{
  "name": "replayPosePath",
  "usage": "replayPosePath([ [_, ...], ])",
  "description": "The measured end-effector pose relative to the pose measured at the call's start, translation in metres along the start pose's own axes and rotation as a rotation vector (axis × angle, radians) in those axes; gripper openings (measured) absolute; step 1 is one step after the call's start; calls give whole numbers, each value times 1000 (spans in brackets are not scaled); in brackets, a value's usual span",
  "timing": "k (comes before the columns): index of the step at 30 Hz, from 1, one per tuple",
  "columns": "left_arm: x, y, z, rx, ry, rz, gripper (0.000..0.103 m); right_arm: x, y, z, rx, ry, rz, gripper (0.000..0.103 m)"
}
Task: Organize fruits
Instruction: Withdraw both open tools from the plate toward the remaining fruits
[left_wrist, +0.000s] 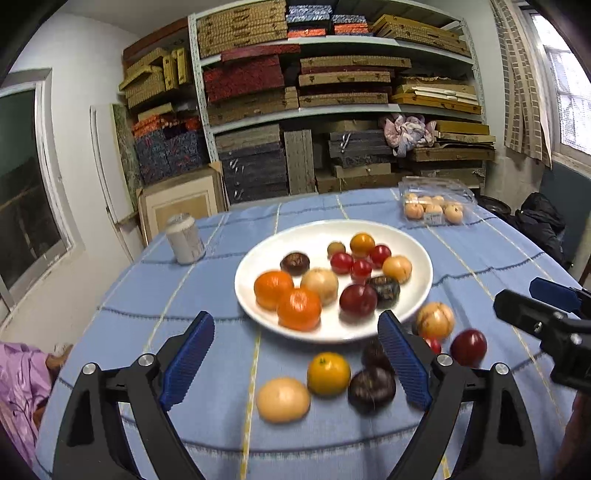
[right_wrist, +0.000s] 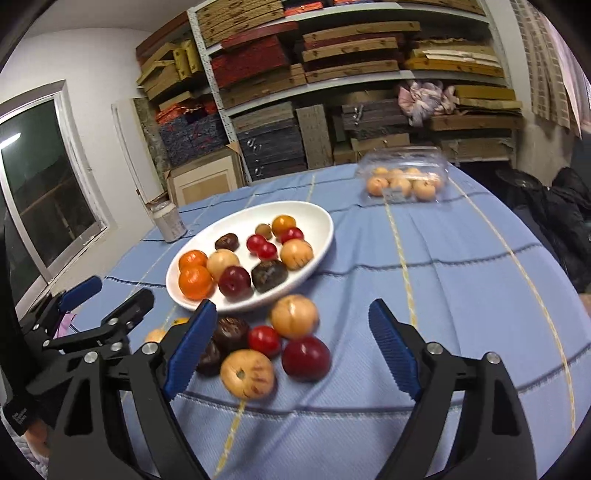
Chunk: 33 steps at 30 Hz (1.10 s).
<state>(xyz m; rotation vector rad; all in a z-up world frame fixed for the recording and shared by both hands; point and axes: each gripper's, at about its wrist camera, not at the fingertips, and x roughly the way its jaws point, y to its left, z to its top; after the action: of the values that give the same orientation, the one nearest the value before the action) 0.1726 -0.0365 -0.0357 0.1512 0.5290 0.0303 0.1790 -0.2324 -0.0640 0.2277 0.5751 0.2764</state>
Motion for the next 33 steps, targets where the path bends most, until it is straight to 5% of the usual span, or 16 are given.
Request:
replayPosePath([
  [18, -17, 36, -41, -97, 84, 67, 96, -16, 3, -38, -39, 48, -13, 93],
  [27, -10, 98, -56, -320, 200, 58, 96, -9, 19, -51, -123, 116, 2, 93],
  [33, -11, 104, -58, -348, 230, 40, 96, -4, 19, -48, -138, 132, 14, 90],
])
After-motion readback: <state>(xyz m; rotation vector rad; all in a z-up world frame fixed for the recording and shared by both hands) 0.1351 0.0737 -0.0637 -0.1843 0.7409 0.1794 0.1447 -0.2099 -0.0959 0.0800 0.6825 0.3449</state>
